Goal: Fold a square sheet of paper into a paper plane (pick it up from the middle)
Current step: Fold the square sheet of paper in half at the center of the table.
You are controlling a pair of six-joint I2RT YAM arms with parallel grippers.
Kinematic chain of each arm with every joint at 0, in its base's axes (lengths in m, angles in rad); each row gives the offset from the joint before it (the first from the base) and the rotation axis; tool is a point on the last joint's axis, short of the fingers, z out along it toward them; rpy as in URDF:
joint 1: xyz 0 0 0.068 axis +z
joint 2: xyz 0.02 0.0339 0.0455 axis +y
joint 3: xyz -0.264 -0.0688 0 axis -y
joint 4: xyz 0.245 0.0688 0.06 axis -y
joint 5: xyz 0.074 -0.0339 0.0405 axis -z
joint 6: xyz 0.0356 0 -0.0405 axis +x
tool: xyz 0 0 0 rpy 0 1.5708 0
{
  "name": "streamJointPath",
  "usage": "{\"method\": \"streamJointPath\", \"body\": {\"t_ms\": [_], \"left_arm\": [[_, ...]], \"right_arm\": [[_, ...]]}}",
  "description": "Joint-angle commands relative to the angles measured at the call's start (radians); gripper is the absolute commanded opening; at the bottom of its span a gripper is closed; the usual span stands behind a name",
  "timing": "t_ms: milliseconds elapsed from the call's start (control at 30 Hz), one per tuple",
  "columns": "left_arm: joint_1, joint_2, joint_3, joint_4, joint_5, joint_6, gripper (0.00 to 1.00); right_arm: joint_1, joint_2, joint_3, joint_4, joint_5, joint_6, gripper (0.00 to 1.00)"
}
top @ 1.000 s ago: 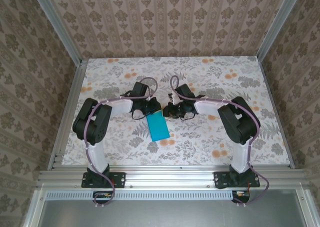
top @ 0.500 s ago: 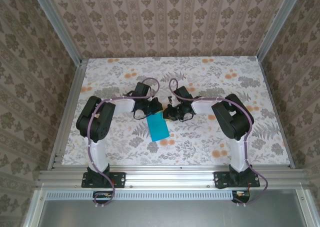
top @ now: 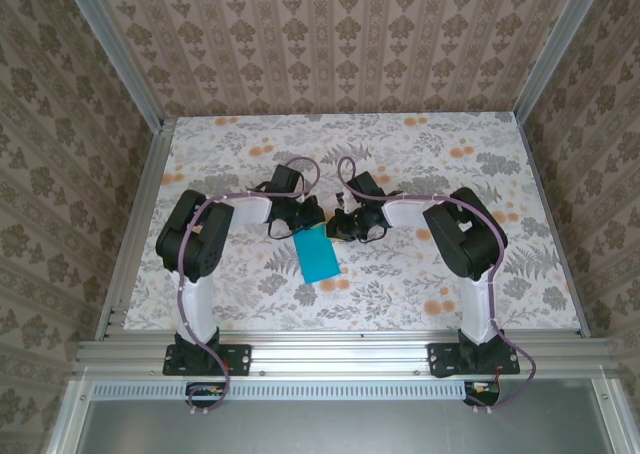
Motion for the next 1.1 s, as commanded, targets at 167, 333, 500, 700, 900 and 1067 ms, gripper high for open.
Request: {"method": "streamJointPath", "body": {"t_ms": [167,333,500,700,900,1067], "left_arm": [[0.002,0.065,-0.017,-0.084,-0.087,0.010,0.06],[0.002,0.080,-0.033,-0.076,-0.095,0.013,0.05],[0.003,0.090,-0.036,-0.074,-0.100,0.014,0.05],[0.003,0.090,-0.040,-0.073,-0.104,0.015,0.05],[0.003,0.089,-0.048,-0.071,-0.104,0.015,0.05],[0.003,0.086,-0.051,-0.071,-0.103,0.014,0.05]], "right_arm": [[0.018,-0.012,-0.014,-0.169,0.008,-0.051,0.11],[0.019,-0.039,-0.067,-0.170,-0.008,-0.046,0.11],[0.028,-0.073,-0.125,-0.189,-0.020,-0.046,0.11],[0.048,-0.115,-0.159,-0.233,-0.014,-0.068,0.11],[0.053,-0.207,-0.131,-0.201,0.044,-0.034,0.11],[0.054,-0.214,-0.073,-0.121,0.063,0.016,0.12]]}}
